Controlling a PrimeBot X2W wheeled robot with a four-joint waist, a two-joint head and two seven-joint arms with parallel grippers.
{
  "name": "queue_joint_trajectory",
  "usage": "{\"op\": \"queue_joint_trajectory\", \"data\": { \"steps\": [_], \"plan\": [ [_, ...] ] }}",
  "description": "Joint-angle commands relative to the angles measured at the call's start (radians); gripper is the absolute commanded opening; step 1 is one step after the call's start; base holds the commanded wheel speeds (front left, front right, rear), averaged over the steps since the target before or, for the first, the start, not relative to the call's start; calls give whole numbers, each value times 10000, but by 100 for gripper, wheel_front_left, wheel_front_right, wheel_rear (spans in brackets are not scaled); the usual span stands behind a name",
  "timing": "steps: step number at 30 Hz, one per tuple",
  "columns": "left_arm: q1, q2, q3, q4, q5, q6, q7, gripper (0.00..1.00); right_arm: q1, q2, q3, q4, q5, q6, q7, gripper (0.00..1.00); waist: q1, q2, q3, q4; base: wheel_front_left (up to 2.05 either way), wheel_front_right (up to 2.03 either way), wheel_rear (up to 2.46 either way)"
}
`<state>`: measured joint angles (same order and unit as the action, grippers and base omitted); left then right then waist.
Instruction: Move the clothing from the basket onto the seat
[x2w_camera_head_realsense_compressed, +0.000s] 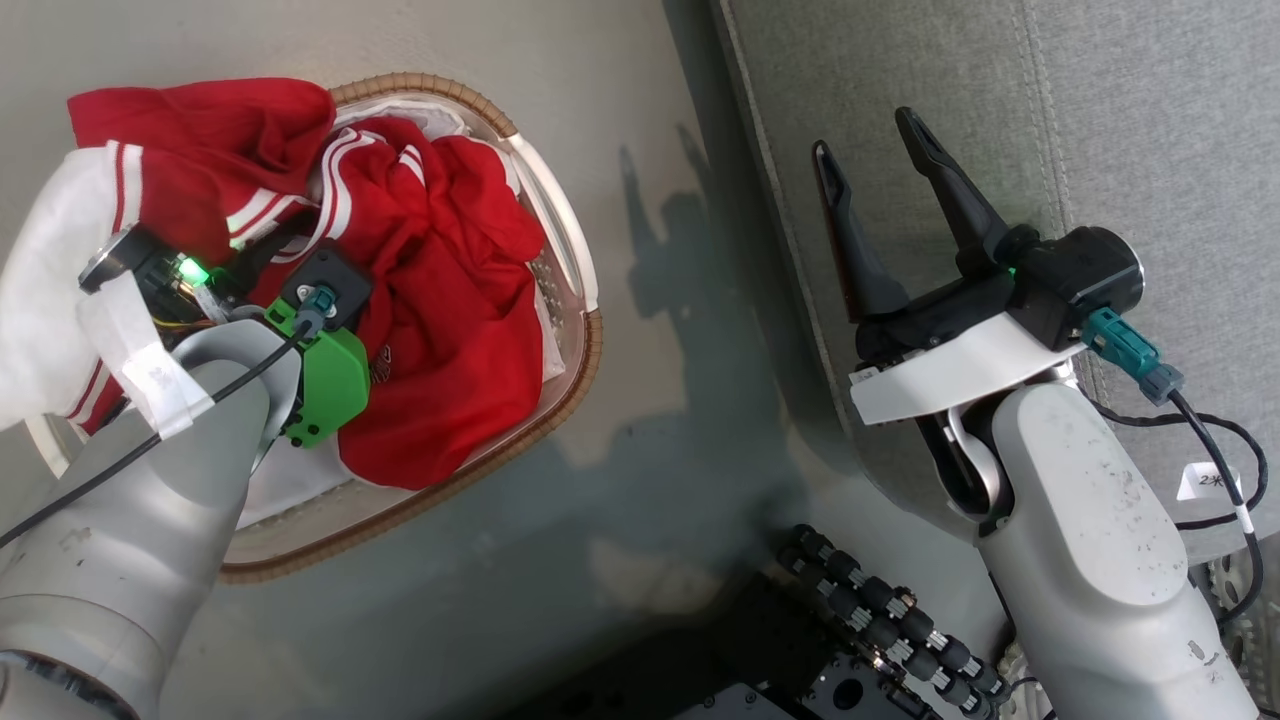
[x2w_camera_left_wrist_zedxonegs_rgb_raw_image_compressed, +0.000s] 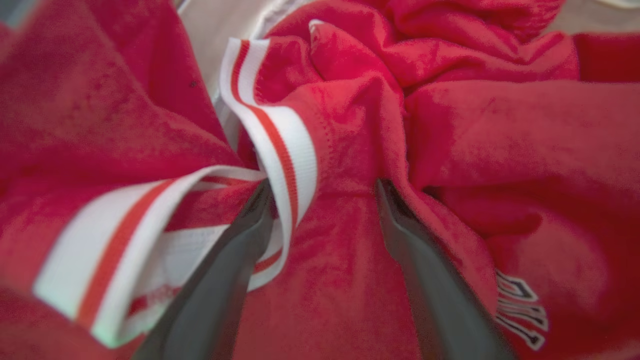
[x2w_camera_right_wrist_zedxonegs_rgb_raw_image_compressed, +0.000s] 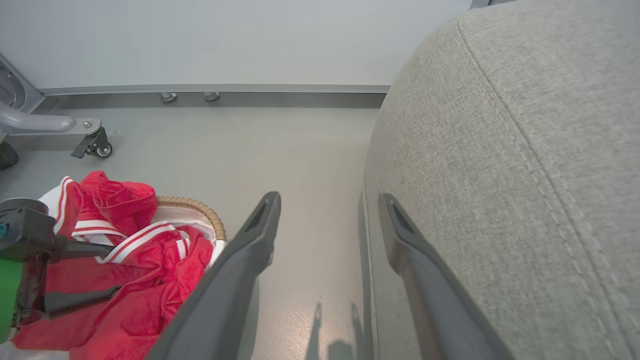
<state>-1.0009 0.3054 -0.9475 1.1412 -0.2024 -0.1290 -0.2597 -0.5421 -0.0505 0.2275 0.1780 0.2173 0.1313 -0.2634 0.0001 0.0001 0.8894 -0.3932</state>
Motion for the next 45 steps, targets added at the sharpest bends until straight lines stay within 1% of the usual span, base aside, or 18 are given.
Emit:
{"op": "queue_joint_trajectory", "data": {
  "steps": [1,4,11,12,13,14,23,31,37,40,45],
  "plan": [
    [-199,-72,-93,199,-171,-25,46,100,-82,-13,18,-1,38,-10,-21,100,-1,-1,105,71,0,0,0],
    [-222,-214,-333,578,-338,-26,165,100,-136,-17,28,-20,57,-10,-21,100,-1,-1,195,117,0,0,0],
    [-162,-368,-809,916,-905,-26,435,100,-194,-17,36,25,89,-10,-21,100,-1,-1,253,189,0,0,0],
    [-148,-396,-856,937,-1026,-26,469,96,-198,-17,24,44,84,-10,-21,100,-1,-1,232,204,0,0,0],
    [-143,-414,-925,938,-1108,-26,479,42,-196,-16,13,62,75,-10,-21,100,-1,-1,202,217,0,0,0],
    [-144,-415,-995,939,-1226,-26,453,0,-187,-17,5,85,53,-10,-21,100,-1,-1,160,230,0,0,0],
    [211,-614,-1360,807,-1946,-26,113,0,-158,-19,-214,322,-243,-10,-21,100,-1,-1,-681,493,0,0,0],
    [574,-1018,-1172,458,-2715,-26,-65,0,135,-23,-320,636,-641,-10,-21,100,-1,-1,-2109,987,0,0,0],
    [1016,-1030,-558,-546,-3005,37,-67,0,422,-28,-452,810,-846,-10,-21,100,-1,-1,-3147,1416,0,0,0],
    [1392,-1012,-392,-1163,-2730,66,-61,0,635,-28,-588,955,-914,-10,-21,100,-1,-1,-3697,1665,0,0,0],
    [2015,-1013,356,-2072,-2576,209,-63,0,973,-28,-705,1162,-1037,-10,-21,100,-1,-1,-4463,2039,0,0,0]
  ]
}}
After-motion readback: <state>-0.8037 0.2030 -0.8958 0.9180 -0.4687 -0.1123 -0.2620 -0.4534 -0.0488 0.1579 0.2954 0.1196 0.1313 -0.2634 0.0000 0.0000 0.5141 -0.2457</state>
